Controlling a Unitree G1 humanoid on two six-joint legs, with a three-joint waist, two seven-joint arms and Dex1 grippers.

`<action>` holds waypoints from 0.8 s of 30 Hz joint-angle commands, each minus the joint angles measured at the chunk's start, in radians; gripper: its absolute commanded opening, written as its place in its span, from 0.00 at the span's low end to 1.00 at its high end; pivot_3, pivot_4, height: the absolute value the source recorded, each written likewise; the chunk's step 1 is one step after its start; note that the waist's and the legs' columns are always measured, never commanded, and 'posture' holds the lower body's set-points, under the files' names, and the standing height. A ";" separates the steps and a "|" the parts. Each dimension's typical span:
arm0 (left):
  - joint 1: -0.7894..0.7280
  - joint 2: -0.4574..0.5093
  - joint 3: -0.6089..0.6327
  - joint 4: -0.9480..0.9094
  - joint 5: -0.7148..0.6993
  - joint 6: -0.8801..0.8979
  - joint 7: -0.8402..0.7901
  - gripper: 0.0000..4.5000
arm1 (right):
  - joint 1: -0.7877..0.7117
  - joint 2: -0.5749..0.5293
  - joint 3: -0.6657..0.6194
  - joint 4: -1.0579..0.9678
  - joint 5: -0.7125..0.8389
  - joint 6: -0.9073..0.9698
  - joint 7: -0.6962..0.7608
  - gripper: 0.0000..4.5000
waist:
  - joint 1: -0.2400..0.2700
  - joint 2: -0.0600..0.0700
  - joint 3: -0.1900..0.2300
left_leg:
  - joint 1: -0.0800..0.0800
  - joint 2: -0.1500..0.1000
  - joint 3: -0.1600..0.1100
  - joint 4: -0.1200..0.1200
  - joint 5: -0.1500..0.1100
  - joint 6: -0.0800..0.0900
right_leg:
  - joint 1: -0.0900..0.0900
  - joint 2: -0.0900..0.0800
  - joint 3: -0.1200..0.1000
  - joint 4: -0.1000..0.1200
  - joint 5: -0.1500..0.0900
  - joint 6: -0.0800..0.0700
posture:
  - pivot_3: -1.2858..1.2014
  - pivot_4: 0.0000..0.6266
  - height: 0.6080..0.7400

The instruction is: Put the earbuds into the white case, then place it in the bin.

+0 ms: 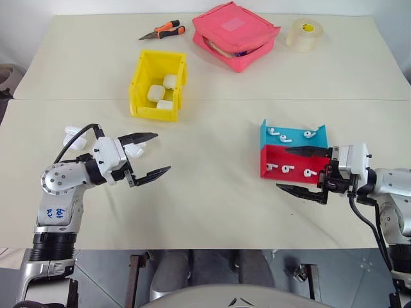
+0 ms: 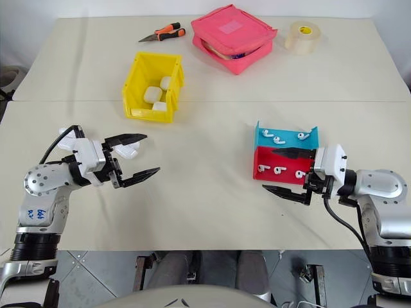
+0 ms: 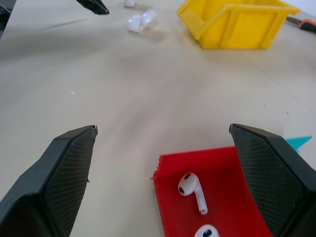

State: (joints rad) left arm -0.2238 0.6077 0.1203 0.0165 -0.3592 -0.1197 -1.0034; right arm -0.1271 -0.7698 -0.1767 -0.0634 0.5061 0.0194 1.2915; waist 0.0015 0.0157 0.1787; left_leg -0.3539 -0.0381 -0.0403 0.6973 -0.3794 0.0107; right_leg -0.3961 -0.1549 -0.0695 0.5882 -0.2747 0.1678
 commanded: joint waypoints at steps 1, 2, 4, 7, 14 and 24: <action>0.030 -0.003 0.037 -0.057 -0.014 0.011 0.049 0.99 | -0.013 0.009 -0.008 0.001 0.001 -0.028 -0.001 1.00 | 0.000 0.000 0.000 | 0.000 0.000 0.000 0.000 0.000 0.000 | 0.000 0.000 0.000 0.000 0.000 0.000 | 0.52 0.24 1.00; 0.041 -0.005 0.043 -0.069 -0.015 0.020 0.064 0.99 | -0.013 0.012 -0.005 0.002 -0.001 -0.031 -0.001 1.00 | -0.001 0.000 0.000 | 0.000 0.000 0.000 0.000 0.000 0.000 | 0.000 0.000 0.000 0.000 0.000 0.000 | 0.52 0.24 1.00; 0.077 -0.009 0.069 -0.111 -0.019 0.054 0.117 0.99 | -0.019 0.032 -0.002 0.003 -0.005 -0.069 -0.001 1.00 | -0.001 0.000 0.000 | 0.000 0.000 0.000 0.000 0.000 0.000 | 0.000 0.000 0.000 0.000 0.000 0.000 | 0.52 0.24 1.00; 0.149 -0.021 0.136 -0.184 -0.027 0.105 0.214 0.99 | -0.037 0.066 0.011 -0.003 -0.004 -0.092 -0.011 1.00 | -0.002 0.000 0.000 | 0.000 0.001 0.000 0.000 0.000 0.000 | 0.000 0.000 0.000 0.000 0.000 0.000 | 0.52 0.24 1.00; 0.374 -0.055 0.330 -0.243 -0.001 0.146 0.385 0.99 | -0.097 0.178 0.072 -0.053 0.015 -0.127 -0.043 1.00 | -0.003 0.000 0.000 | 0.000 0.002 -0.001 0.000 -0.001 -0.002 | 0.000 0.001 0.000 -0.001 0.000 0.000 | 0.52 0.24 1.00; 0.425 -0.071 0.319 -0.383 -0.034 0.332 0.501 0.99 | -0.123 0.210 0.112 -0.109 0.042 -0.098 -0.037 1.00 | 0.022 -0.001 0.000 | 0.000 0.002 -0.003 0.001 -0.001 -0.002 | 0.001 0.000 0.000 -0.001 0.000 0.000 | 0.52 0.24 1.00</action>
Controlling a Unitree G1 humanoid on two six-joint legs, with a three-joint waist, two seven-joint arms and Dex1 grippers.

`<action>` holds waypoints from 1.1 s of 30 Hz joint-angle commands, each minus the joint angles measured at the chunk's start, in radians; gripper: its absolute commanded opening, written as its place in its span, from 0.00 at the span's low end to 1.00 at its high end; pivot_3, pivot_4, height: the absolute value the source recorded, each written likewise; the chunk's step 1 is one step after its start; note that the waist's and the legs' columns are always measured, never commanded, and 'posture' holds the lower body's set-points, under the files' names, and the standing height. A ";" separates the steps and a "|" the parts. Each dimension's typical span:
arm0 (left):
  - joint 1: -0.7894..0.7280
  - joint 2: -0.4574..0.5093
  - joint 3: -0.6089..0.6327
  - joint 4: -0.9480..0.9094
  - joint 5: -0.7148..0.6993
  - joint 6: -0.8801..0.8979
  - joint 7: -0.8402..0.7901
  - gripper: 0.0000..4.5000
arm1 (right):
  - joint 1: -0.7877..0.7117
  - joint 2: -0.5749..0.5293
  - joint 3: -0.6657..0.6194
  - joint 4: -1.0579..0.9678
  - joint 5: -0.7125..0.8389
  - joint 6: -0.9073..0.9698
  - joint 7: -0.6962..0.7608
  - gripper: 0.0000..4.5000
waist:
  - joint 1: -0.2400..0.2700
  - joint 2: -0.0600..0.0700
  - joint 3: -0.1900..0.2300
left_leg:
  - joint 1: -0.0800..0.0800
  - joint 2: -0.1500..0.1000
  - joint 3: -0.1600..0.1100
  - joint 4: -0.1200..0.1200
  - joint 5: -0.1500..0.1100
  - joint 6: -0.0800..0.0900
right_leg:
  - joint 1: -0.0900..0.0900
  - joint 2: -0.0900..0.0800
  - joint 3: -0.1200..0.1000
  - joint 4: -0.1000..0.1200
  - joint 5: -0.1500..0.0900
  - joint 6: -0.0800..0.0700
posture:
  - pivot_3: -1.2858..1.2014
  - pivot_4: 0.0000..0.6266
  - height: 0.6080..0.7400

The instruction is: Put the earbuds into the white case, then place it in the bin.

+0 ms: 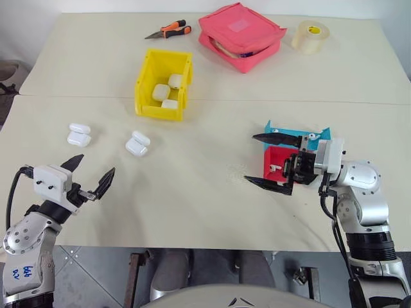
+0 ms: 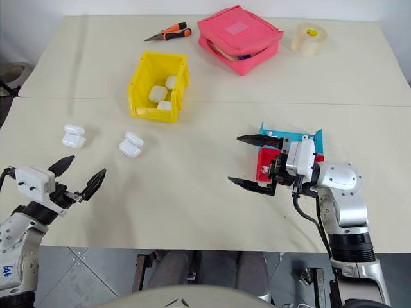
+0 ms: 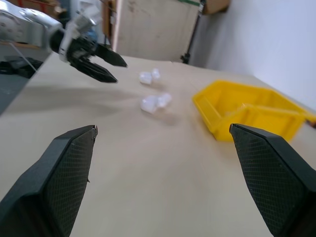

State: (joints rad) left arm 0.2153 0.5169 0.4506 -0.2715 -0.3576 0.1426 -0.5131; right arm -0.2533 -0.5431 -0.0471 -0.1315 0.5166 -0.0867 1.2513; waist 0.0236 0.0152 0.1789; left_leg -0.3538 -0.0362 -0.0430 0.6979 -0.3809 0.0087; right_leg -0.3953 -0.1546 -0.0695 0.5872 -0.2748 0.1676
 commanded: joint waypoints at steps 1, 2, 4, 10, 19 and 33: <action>-0.023 0.032 -0.016 -0.110 -0.045 0.100 0.006 0.99 | 0.006 -0.025 -0.021 -0.041 0.035 0.018 0.006 1.00 | 0.000 0.000 0.000 | 0.000 0.000 0.000 0.000 0.000 0.000 | 0.000 0.000 0.000 0.000 0.000 0.000 | 0.52 0.24 1.00; -0.034 0.047 -0.020 -0.122 -0.049 0.134 0.007 0.99 | 0.008 -0.033 -0.023 -0.041 0.038 0.027 0.009 1.00 | -0.001 0.000 0.000 | 0.000 0.000 0.000 0.000 0.000 0.000 | 0.000 0.000 0.000 0.000 0.000 0.000 | 0.52 0.24 1.00; -0.093 0.114 -0.042 -0.140 -0.068 0.270 0.009 0.99 | 0.022 -0.061 -0.031 -0.048 0.059 0.064 0.019 1.00 | 0.000 0.000 0.000 | 0.000 -0.001 0.000 0.000 0.000 0.000 | 0.000 0.000 0.000 0.000 0.000 0.000 | 0.52 0.24 1.00; -0.352 0.359 -0.195 -0.108 -0.107 0.695 -0.046 0.99 | 0.063 -0.128 -0.052 -0.069 0.083 0.125 0.033 1.00 | -0.004 0.000 0.000 | 0.000 0.000 0.001 0.000 0.000 0.000 | -0.001 0.002 0.000 0.002 -0.001 -0.002 | 0.52 0.24 1.00; -0.643 0.416 -0.452 0.078 -0.016 0.919 -0.055 0.99 | 0.094 -0.123 -0.057 -0.133 0.083 0.149 -0.004 1.00 | -0.023 0.000 0.001 | 0.000 0.000 0.002 -0.001 0.000 -0.001 | -0.002 0.004 0.001 0.003 -0.001 -0.002 | 0.52 0.24 1.00; -0.727 0.385 -0.533 0.159 0.027 0.947 -0.109 0.95 | 0.135 -0.119 -0.063 -0.183 0.070 0.141 -0.060 1.00 | -0.022 -0.001 0.001 | 0.000 0.000 0.002 0.000 0.000 -0.001 | -0.002 0.003 0.001 0.003 -0.001 -0.002 | 0.52 0.24 1.00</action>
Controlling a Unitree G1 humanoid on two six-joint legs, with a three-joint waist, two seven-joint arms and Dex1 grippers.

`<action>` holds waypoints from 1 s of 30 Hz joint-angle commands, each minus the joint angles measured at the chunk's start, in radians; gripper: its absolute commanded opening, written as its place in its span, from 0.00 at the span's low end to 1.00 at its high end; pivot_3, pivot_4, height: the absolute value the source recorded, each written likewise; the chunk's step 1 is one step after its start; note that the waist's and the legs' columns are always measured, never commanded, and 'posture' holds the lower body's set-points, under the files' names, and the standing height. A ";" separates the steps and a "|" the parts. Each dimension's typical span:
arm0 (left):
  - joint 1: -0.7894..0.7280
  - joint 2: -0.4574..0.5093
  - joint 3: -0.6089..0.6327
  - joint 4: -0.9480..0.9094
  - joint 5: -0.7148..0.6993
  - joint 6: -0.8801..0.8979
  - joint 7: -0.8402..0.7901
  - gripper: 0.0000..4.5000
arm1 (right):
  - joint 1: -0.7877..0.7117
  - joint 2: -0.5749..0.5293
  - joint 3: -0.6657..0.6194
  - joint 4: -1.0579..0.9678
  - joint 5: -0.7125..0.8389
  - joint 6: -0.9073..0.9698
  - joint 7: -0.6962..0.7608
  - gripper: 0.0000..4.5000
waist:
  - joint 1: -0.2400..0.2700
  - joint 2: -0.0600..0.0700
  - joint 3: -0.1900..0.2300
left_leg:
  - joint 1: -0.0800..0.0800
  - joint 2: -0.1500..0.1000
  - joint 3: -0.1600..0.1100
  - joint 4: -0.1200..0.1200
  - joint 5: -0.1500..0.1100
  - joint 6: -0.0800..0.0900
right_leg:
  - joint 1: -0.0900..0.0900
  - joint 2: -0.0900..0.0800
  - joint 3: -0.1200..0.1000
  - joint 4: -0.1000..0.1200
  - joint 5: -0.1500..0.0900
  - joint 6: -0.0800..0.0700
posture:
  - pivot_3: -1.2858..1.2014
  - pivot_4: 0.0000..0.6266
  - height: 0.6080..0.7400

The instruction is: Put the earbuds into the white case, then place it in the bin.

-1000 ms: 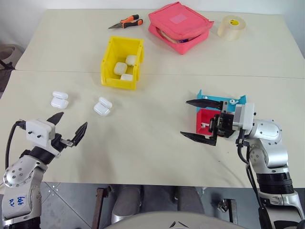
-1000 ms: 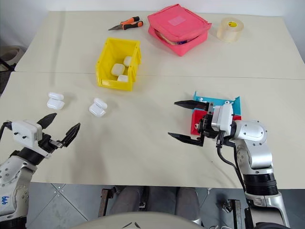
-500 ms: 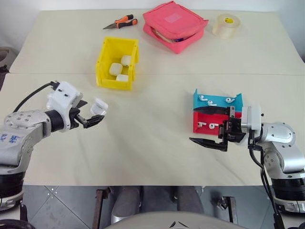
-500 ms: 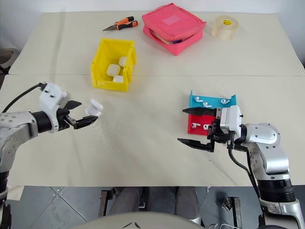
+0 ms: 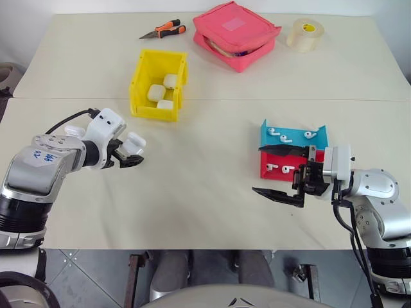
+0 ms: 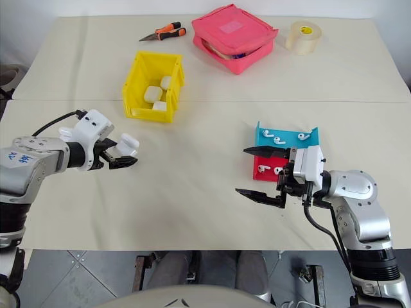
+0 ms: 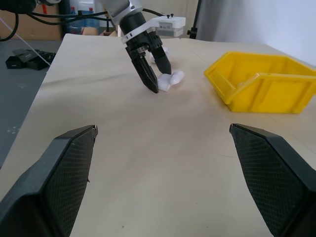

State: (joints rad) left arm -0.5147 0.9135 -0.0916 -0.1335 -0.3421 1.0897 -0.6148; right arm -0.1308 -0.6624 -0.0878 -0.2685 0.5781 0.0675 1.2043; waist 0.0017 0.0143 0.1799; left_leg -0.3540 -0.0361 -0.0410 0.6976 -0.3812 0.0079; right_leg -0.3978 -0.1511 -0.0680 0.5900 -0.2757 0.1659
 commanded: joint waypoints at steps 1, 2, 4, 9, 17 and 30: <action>0.005 -0.018 0.014 0.022 0.007 0.003 -0.007 0.90 | 0.016 0.003 -0.020 -0.048 0.007 -0.015 -0.016 1.00 | 0.001 0.000 0.000 | 0.000 0.000 0.000 0.000 0.000 0.000 | 0.000 0.000 0.000 0.000 0.000 0.000 | 0.52 0.24 1.00; 0.011 -0.023 0.014 0.019 0.006 0.004 -0.008 0.86 | 0.018 0.005 -0.018 -0.049 0.006 -0.017 -0.019 1.00 | 0.001 0.000 0.000 | 0.000 0.000 0.000 0.000 0.000 0.000 | 0.000 0.000 0.000 0.000 0.000 0.000 | 0.52 0.24 1.00; 0.023 -0.035 0.024 0.015 0.005 0.004 -0.003 0.73 | 0.022 0.007 -0.016 -0.052 0.006 -0.018 -0.025 1.00 | 0.001 0.000 0.000 | 0.000 0.000 0.000 0.000 0.000 0.000 | 0.000 0.000 0.000 0.000 0.000 0.000 | 0.52 0.24 1.00; 0.069 -0.073 0.097 0.002 -0.015 -0.064 -0.020 0.61 | 0.036 0.003 -0.019 -0.051 0.005 -0.020 -0.028 1.00 | 0.001 0.000 0.000 | 0.000 0.000 0.000 0.001 0.000 0.000 | 0.000 0.000 0.000 0.001 0.000 0.000 | 0.52 0.24 1.00; 0.279 -0.180 0.305 -0.064 -0.125 -0.538 -0.250 0.61 | 0.077 -0.033 -0.078 -0.043 0.013 -0.015 -0.028 1.00 | 0.003 0.000 0.000 | 0.000 0.001 0.000 0.001 0.000 0.000 | 0.000 -0.001 0.000 0.000 0.000 0.000 | 0.52 0.24 1.00; 0.221 -0.665 0.076 -0.005 -0.178 -1.075 -0.447 0.61 | 0.358 -0.227 -0.510 -0.046 0.030 0.065 0.015 1.00 | 0.039 0.000 -0.001 | 0.000 -0.001 0.003 0.002 0.000 0.001 | 0.003 -0.001 -0.001 -0.001 0.000 0.001 | 0.52 0.24 1.00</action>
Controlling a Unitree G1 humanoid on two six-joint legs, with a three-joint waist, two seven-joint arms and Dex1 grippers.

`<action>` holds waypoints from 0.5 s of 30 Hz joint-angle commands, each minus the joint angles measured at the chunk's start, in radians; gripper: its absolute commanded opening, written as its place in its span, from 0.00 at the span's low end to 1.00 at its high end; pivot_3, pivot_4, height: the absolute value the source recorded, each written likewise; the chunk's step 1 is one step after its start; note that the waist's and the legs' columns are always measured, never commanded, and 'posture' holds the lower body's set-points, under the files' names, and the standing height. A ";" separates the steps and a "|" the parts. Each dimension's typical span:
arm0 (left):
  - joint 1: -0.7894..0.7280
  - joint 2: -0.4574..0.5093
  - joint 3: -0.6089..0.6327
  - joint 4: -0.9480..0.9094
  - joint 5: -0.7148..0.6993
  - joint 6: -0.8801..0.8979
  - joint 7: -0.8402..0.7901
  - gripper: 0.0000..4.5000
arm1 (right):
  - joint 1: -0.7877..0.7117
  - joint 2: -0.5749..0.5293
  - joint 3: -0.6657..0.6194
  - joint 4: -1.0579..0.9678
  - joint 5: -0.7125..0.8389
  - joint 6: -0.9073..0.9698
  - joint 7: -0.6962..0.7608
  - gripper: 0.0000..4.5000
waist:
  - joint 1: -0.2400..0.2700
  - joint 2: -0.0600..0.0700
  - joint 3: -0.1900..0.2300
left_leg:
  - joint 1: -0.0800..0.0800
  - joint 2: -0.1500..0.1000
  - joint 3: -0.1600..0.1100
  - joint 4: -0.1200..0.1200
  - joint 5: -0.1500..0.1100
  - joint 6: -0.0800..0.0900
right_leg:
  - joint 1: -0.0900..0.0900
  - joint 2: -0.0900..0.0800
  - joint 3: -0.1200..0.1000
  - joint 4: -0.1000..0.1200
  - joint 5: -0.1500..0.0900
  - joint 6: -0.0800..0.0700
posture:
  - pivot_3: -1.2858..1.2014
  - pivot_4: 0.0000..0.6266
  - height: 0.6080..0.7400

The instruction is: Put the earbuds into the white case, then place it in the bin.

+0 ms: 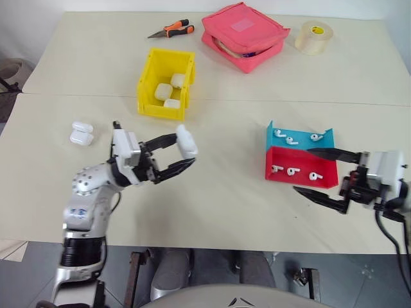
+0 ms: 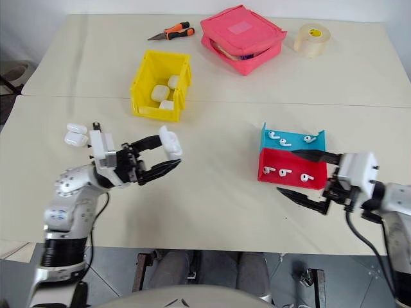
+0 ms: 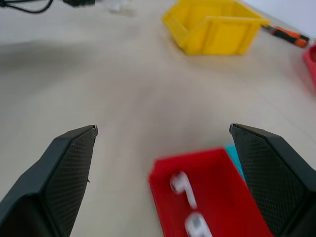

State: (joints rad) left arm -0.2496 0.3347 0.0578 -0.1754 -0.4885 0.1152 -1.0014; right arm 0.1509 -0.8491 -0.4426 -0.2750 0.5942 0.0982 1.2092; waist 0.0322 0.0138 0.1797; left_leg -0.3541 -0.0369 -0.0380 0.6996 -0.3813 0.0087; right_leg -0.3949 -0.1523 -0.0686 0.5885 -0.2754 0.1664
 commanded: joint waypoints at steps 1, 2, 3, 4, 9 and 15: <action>-0.055 -0.112 -0.091 0.054 -0.048 -0.109 -0.093 0.61 | 0.112 -0.051 -0.197 -0.052 0.014 0.057 0.007 1.00 | 0.013 0.000 0.000 | 0.000 -0.001 0.005 0.000 0.000 0.001 | 0.001 0.000 0.000 0.000 0.000 0.000 | 0.52 0.24 1.00; -0.067 -0.137 -0.108 0.088 -0.048 -0.153 -0.141 0.61 | 0.146 -0.064 -0.237 -0.063 0.005 0.080 -0.002 1.00 | 0.014 0.000 0.000 | 0.000 0.000 0.008 0.000 0.000 0.001 | 0.001 0.000 0.000 -0.001 0.000 0.001 | 0.52 0.24 1.00; -0.075 -0.153 -0.126 0.121 -0.040 -0.187 -0.176 0.61 | 0.173 -0.074 -0.269 -0.069 0.001 0.103 -0.007 1.00 | 0.012 0.000 0.000 | 0.000 0.000 0.009 0.000 0.000 0.002 | 0.001 0.000 0.000 -0.001 0.001 0.001 | 0.52 0.24 1.00; -0.080 -0.167 -0.141 0.154 -0.024 -0.229 -0.200 0.61 | 0.201 -0.077 -0.298 -0.076 -0.007 0.119 -0.011 1.00 | 0.005 0.000 0.000 | 0.001 0.001 0.010 0.000 0.000 0.002 | 0.001 0.000 0.001 -0.001 0.000 0.001 | 0.52 0.24 1.00; -0.098 -0.218 -0.179 0.194 -0.025 -0.290 -0.226 0.61 | 0.280 -0.133 -0.359 -0.099 -0.043 0.247 -0.029 1.00 | -0.006 0.000 0.000 | 0.002 0.003 0.013 -0.001 0.000 0.002 | 0.001 0.001 0.002 -0.001 0.001 0.001 | 0.52 0.24 1.00; -0.088 -0.248 -0.196 0.190 -0.046 -0.283 -0.218 0.61 | 0.255 -0.245 -0.271 -0.196 -0.075 0.456 -0.102 1.00 | -0.005 0.000 0.000 | 0.002 0.002 0.012 0.000 -0.001 0.002 | 0.001 0.001 0.003 -0.001 0.001 0.001 | 0.52 0.24 1.00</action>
State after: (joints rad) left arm -0.3394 0.0945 -0.1344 0.0456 -0.5086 -0.1567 -1.2230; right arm 0.4272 -1.0609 -0.7246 -0.4139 0.5119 0.4881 1.1333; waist 0.0277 0.0138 0.1795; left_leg -0.3520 -0.0345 -0.0258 0.6999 -0.3819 0.0112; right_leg -0.3941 -0.1512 -0.0658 0.5873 -0.2747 0.1676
